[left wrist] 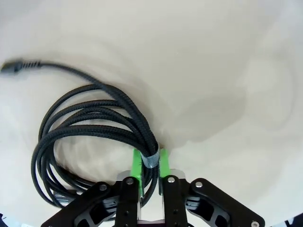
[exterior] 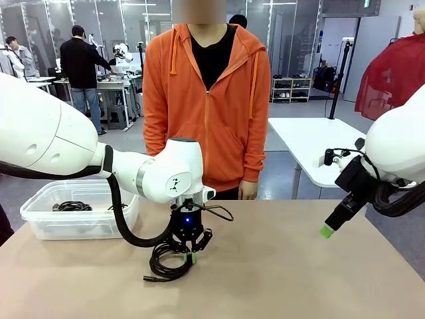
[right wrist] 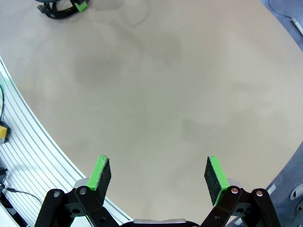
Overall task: Organize and store the cables.
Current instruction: Place the USB Extension Cable into the Organizing box.
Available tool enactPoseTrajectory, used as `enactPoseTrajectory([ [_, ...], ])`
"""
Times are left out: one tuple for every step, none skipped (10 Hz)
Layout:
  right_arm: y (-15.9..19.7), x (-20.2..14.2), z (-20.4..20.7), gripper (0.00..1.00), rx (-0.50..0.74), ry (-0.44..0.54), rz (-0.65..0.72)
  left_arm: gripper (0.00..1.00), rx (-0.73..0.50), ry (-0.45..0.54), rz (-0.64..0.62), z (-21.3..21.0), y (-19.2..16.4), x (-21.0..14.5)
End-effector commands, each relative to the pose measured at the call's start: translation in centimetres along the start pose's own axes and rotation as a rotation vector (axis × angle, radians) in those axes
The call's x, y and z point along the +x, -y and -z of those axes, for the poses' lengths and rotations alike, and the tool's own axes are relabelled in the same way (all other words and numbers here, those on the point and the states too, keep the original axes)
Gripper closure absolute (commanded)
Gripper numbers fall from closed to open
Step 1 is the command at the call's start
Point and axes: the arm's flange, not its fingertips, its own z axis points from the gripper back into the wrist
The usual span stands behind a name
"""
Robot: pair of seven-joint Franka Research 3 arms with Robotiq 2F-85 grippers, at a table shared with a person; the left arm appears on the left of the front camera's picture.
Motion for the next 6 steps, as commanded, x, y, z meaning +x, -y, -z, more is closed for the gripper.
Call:
enactPoseTrajectory([
  [0.1,-0.1,-0.2,0.00,-0.013,-0.007,0.010,1.00,0.033,0.019,-0.024,-0.2,0.0,-0.4],
  [0.1,-0.1,-0.2,0.00,-0.013,-0.007,0.010,1.00,0.038,0.018,-0.021,-0.3,0.1,-0.4],
  [0.1,-0.1,-0.2,0.00,-0.013,-0.007,0.010,1.00,0.041,0.020,-0.013,-0.5,0.3,-0.5],
  [0.1,-0.1,-0.2,0.00,-0.013,-0.007,0.010,1.00,0.034,0.020,-0.001,-1.0,0.4,-0.7],
  [0.1,-0.1,-0.2,0.00,-0.013,-0.007,0.010,1.00,0.032,0.019,0.020,-1.7,0.5,-1.1],
  [0.1,-0.1,-0.2,0.00,-0.013,-0.007,0.010,1.00,0.041,0.047,0.066,-2.8,0.4,-1.8],
])
